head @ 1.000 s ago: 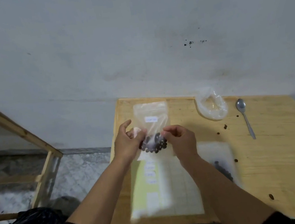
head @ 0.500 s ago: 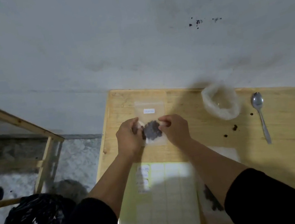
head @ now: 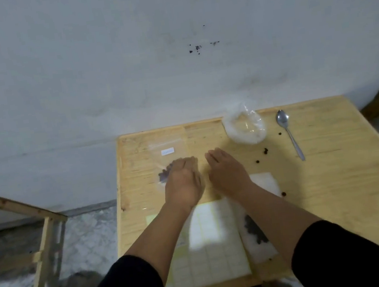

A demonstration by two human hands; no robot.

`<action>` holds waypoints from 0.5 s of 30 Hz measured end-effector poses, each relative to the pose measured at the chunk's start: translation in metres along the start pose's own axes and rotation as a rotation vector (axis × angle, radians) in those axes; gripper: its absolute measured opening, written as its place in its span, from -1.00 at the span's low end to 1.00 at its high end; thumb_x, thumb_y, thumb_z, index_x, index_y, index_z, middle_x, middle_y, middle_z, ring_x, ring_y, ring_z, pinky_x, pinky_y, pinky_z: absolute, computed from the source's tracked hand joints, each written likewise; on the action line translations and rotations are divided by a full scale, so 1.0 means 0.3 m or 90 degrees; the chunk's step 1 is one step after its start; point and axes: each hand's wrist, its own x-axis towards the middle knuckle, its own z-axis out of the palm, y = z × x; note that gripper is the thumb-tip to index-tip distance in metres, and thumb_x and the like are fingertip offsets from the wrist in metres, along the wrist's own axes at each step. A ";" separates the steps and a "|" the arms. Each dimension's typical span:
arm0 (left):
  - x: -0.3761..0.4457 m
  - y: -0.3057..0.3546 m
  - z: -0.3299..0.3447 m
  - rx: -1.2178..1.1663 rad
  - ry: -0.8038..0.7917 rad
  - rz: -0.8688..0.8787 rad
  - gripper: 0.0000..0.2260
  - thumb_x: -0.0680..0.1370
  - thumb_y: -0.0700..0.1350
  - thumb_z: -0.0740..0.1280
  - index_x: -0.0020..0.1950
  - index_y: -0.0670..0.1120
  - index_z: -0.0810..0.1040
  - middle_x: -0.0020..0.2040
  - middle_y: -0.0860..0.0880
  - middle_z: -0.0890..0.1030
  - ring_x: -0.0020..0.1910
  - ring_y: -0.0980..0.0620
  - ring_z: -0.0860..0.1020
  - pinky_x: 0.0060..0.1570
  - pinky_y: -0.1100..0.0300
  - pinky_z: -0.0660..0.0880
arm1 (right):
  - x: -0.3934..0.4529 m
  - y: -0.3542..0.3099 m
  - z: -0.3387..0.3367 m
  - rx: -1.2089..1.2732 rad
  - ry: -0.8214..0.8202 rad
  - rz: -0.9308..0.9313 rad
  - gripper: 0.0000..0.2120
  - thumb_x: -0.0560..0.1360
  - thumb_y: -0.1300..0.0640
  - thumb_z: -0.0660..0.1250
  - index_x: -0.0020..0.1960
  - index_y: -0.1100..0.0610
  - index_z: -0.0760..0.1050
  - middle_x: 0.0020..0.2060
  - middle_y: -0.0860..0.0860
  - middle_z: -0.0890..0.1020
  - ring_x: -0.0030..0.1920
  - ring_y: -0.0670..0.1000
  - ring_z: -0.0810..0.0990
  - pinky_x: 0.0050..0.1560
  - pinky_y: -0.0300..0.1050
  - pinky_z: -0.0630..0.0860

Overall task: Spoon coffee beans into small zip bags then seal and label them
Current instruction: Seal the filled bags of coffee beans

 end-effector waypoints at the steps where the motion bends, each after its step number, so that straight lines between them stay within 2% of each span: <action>1: -0.013 0.012 0.015 -0.004 -0.022 0.011 -0.59 0.48 -0.16 0.14 0.29 -0.24 0.49 0.21 -0.20 0.53 0.22 -0.17 0.47 0.20 0.19 0.27 | -0.034 0.009 -0.013 -0.008 0.006 0.017 -0.64 0.29 0.19 0.22 -0.01 0.33 0.61 -0.13 0.16 0.67 -0.06 0.14 0.66 0.06 -0.05 0.58; 3: -0.050 0.030 0.051 -0.015 -0.048 0.027 -0.63 0.52 -0.21 0.20 0.33 -0.23 0.45 0.25 -0.19 0.52 0.27 -0.17 0.44 0.24 0.17 0.29 | -0.116 0.023 -0.038 0.024 0.020 0.075 -0.64 0.24 0.22 0.43 0.00 0.35 0.60 -0.12 0.19 0.67 -0.07 0.16 0.66 0.01 -0.02 0.59; 5: -0.092 0.044 0.099 -0.010 -0.070 0.024 -0.62 0.56 -0.14 0.21 0.38 -0.17 0.41 0.31 -0.14 0.49 0.32 -0.13 0.41 0.26 0.16 0.31 | -0.207 0.040 -0.045 0.076 0.016 0.151 -0.51 0.17 0.21 0.56 0.04 0.37 0.57 -0.08 0.22 0.66 -0.04 0.20 0.66 -0.01 0.01 0.59; 7: -0.135 0.064 0.144 -0.001 -0.117 0.001 -0.58 0.59 -0.04 0.20 0.43 -0.11 0.33 0.38 -0.08 0.42 0.37 -0.06 0.34 0.31 0.19 0.25 | -0.299 0.060 -0.041 0.107 0.043 0.215 -0.50 0.31 0.18 0.49 0.17 0.38 0.50 0.06 0.26 0.61 0.10 0.23 0.60 0.10 0.02 0.55; 9: -0.173 0.088 0.177 -0.022 -0.146 -0.019 -0.54 0.58 0.02 0.22 0.44 -0.11 0.31 0.38 -0.10 0.41 0.36 -0.06 0.34 0.31 0.18 0.25 | -0.382 0.072 -0.040 0.140 0.024 0.272 -0.51 0.50 0.12 0.28 0.36 0.32 0.34 0.28 0.22 0.46 0.32 0.18 0.41 0.30 -0.01 0.38; 10: -0.190 0.098 0.188 -0.038 -0.156 -0.034 -0.52 0.58 0.02 0.23 0.45 -0.12 0.29 0.39 -0.11 0.40 0.36 -0.06 0.34 0.31 0.17 0.25 | -0.418 0.079 -0.033 0.159 0.018 0.296 -0.52 0.55 0.09 0.21 0.40 0.28 0.29 0.34 0.18 0.41 0.36 0.15 0.34 0.34 -0.04 0.31; 12: -0.213 0.114 0.206 -0.060 -0.173 -0.070 -0.49 0.57 0.02 0.24 0.47 -0.13 0.24 0.42 -0.11 0.36 0.39 -0.07 0.32 0.32 0.15 0.25 | -0.472 0.088 -0.022 0.197 0.014 0.317 -0.54 0.58 0.07 0.16 0.41 0.25 0.28 0.35 0.16 0.40 0.35 0.13 0.34 0.32 -0.06 0.31; 15: -0.222 0.124 0.237 -0.085 -0.182 -0.091 -0.47 0.56 0.03 0.26 0.48 -0.11 0.23 0.39 -0.13 0.39 0.33 -0.09 0.39 0.30 0.09 0.33 | -0.493 0.092 -0.016 0.258 0.025 0.324 -0.59 0.55 0.15 0.22 0.35 0.29 0.36 0.29 0.20 0.45 0.29 0.19 0.40 0.29 -0.02 0.35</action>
